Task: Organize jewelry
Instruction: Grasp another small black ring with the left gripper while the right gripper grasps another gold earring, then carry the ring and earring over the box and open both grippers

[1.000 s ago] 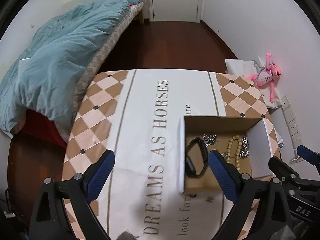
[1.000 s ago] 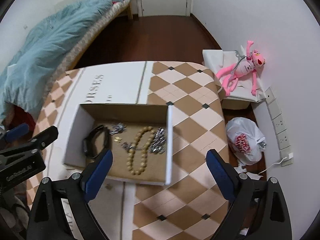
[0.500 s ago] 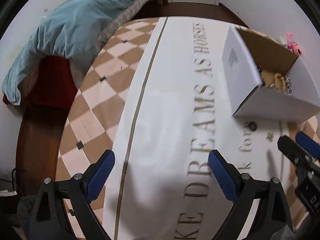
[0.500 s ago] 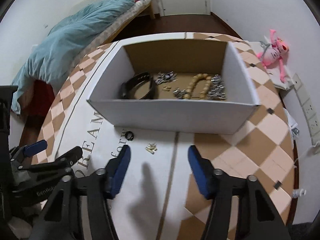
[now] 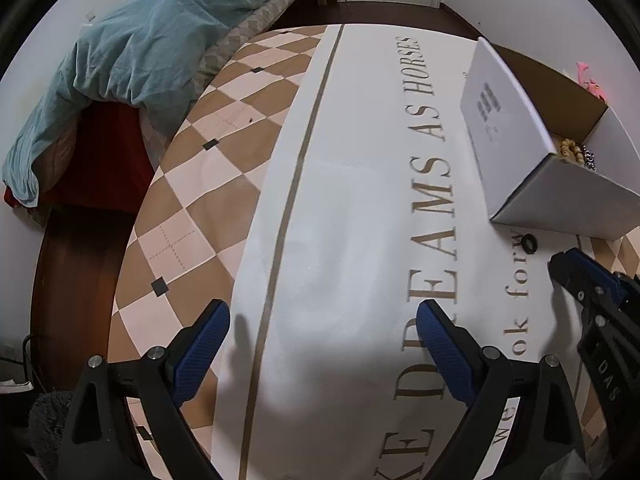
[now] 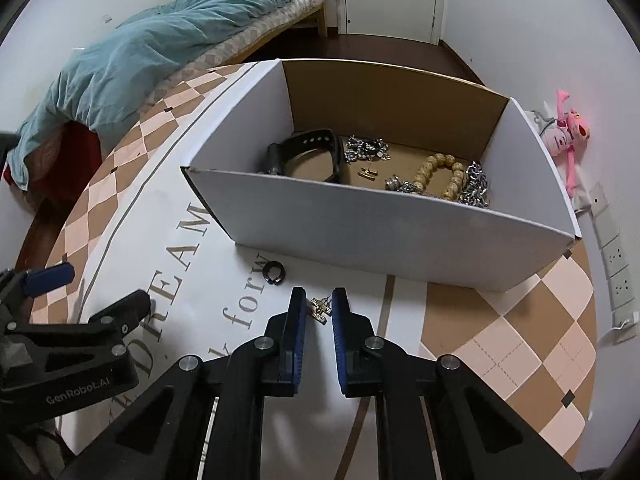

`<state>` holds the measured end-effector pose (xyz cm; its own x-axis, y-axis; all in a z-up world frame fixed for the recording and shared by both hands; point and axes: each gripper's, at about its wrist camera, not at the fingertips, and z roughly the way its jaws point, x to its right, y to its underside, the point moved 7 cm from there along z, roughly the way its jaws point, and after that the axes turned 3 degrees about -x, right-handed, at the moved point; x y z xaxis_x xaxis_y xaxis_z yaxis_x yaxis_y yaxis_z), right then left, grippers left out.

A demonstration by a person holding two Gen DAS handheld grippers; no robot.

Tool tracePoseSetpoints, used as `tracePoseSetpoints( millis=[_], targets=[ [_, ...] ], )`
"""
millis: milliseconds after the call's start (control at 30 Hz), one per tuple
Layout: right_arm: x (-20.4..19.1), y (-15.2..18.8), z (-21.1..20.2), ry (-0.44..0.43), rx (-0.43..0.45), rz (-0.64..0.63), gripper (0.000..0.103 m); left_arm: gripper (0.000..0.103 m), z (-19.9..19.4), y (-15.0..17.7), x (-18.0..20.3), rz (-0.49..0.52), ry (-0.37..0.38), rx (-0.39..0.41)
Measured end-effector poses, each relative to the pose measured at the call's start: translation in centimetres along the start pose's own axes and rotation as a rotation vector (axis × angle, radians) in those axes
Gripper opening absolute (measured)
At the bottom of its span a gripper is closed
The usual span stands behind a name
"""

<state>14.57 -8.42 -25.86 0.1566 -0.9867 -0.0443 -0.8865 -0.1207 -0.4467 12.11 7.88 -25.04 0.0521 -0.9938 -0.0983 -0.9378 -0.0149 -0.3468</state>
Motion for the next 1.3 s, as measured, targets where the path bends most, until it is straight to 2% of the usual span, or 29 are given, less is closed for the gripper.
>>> tracePoseSetpoints(
  millis=[133, 300, 467, 500, 533, 567, 633, 700, 767, 833, 1100, 1300],
  targets=[
    [2.2, 0.1, -1.8, -0.014, 0.020, 0.072, 0.013, 0.095, -0.7, -0.5, 2.1, 0.030, 0.034, 0.009],
    [7.2, 0.8, -4.1, 0.025, 0.043, 0.184, 0.013, 0.095, -1.3, -1.4, 6.1, 0.052, 0.096, 0.026],
    [10.8, 1.5, -4.3, 0.056, 0.035, 0.264, 0.013, 0.095, -0.8, -1.9, 9.6, 0.077, 0.114, 0.032],
    [11.3, 1.7, -4.3, 0.058, 0.034, 0.274, 0.013, 0.091, -0.8, -2.1, 10.0, 0.086, 0.112, 0.040],
    [11.9, 1.8, -4.3, 0.063, 0.034, 0.283, 0.013, 0.078, -0.9, -2.3, 10.5, 0.094, 0.109, 0.050],
    [12.2, 1.9, -4.3, 0.067, 0.033, 0.290, 0.013, 0.071, -0.9, -2.5, 11.0, 0.108, 0.101, 0.060],
    [12.6, 2.0, -4.2, 0.071, 0.033, 0.301, 0.013, 0.044, -0.8, -2.6, 11.7, 0.119, 0.112, 0.061],
    [12.8, 2.0, -4.1, 0.071, 0.033, 0.310, 0.014, 0.030, -0.9, -3.0, 12.0, 0.119, 0.132, 0.075],
    [12.8, 2.1, -4.2, 0.072, 0.034, 0.314, 0.014, 0.022, -0.9, -3.2, 12.3, 0.129, 0.136, 0.077],
    [12.9, 2.1, -4.3, 0.073, 0.034, 0.314, 0.014, 0.010, -0.9, -3.4, 12.6, 0.142, 0.142, 0.083],
    [12.8, 2.1, -4.7, 0.069, 0.043, 0.314, 0.014, 0.010, -1.3, -2.7, 12.3, 0.133, 0.157, 0.092],
    [12.3, 1.7, -6.6, 0.051, 0.067, 0.303, 0.014, 0.010, -4.0, -1.8, 11.8, 0.121, 0.198, 0.112]
  ],
)
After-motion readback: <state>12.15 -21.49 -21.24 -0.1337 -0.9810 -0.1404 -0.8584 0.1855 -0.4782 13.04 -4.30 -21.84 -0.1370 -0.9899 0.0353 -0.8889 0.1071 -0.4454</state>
